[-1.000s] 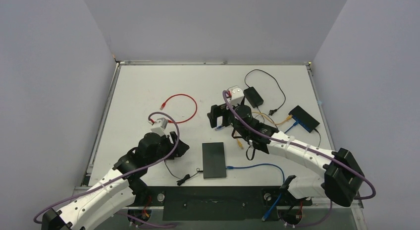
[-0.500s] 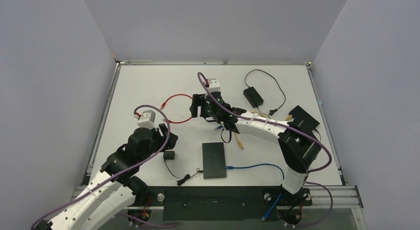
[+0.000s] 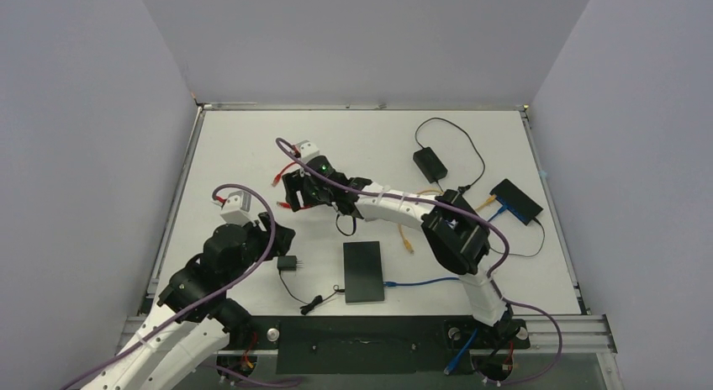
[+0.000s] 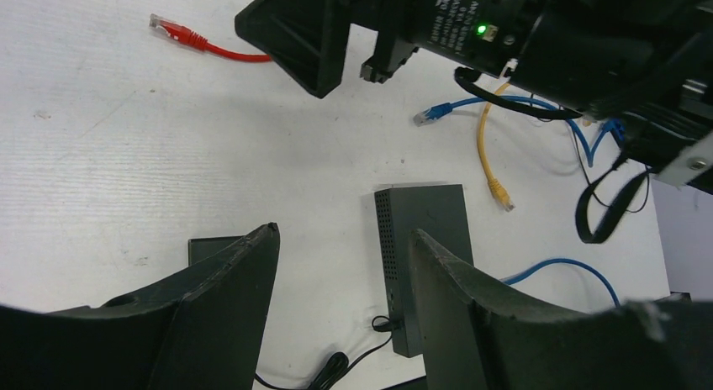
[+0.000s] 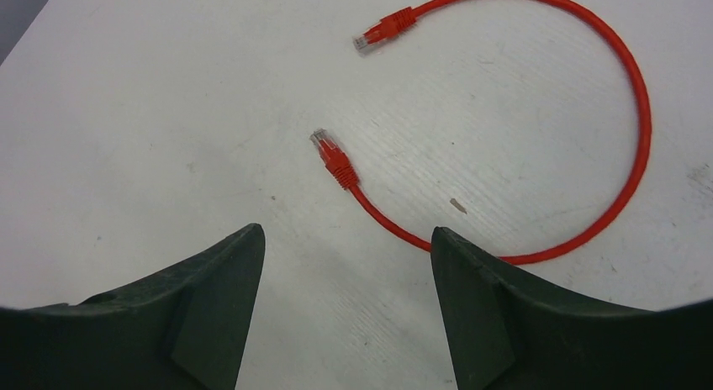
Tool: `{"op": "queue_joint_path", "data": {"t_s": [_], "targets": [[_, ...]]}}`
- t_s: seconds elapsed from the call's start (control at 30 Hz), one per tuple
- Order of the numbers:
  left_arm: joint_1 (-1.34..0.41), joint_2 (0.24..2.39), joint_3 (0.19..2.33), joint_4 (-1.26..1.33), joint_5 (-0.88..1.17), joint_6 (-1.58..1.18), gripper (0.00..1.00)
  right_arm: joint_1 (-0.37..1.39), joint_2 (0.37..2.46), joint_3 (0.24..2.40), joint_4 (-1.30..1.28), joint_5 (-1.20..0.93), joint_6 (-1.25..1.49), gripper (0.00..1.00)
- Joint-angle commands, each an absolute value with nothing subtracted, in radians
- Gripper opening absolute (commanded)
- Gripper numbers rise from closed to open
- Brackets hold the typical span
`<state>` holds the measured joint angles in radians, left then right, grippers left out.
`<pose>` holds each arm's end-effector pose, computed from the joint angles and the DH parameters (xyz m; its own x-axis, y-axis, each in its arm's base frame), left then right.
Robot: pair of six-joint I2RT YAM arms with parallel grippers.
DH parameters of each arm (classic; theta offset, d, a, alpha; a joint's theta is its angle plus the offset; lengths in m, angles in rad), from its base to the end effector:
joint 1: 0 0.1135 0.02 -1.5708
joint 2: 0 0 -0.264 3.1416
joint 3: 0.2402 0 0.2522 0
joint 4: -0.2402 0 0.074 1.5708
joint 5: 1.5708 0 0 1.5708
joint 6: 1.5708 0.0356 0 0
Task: Insert the plug into the switch port
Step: Pick up the connector from the center of the board.
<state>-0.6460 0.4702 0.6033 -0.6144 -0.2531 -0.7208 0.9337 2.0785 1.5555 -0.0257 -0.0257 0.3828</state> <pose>0.0977 -0.0625 0.2749 -0.5454 -0.3890 -0.7424 0.0608 0.8651 -0.4979 0.2872 0.3896 0.2167 -0.5928 -0.1734 -0.7864 -0.6416 0.6919 0.3311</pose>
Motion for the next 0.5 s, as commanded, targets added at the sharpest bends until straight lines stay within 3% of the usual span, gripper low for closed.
{"op": "queue_joint_path", "data": {"t_s": [0.0, 0.47], "targets": [[-0.64, 0.429, 0.628, -0.592, -0.244, -0.735, 0.55, 0.929, 2.155, 1.681, -0.104, -0.132, 0.264, 0.68], [-0.641, 0.401, 0.606, -0.584, -0.221, -0.749, 0.55, 0.945, 2.354, 1.881, -0.193, -0.154, 0.146, 0.63]]}}
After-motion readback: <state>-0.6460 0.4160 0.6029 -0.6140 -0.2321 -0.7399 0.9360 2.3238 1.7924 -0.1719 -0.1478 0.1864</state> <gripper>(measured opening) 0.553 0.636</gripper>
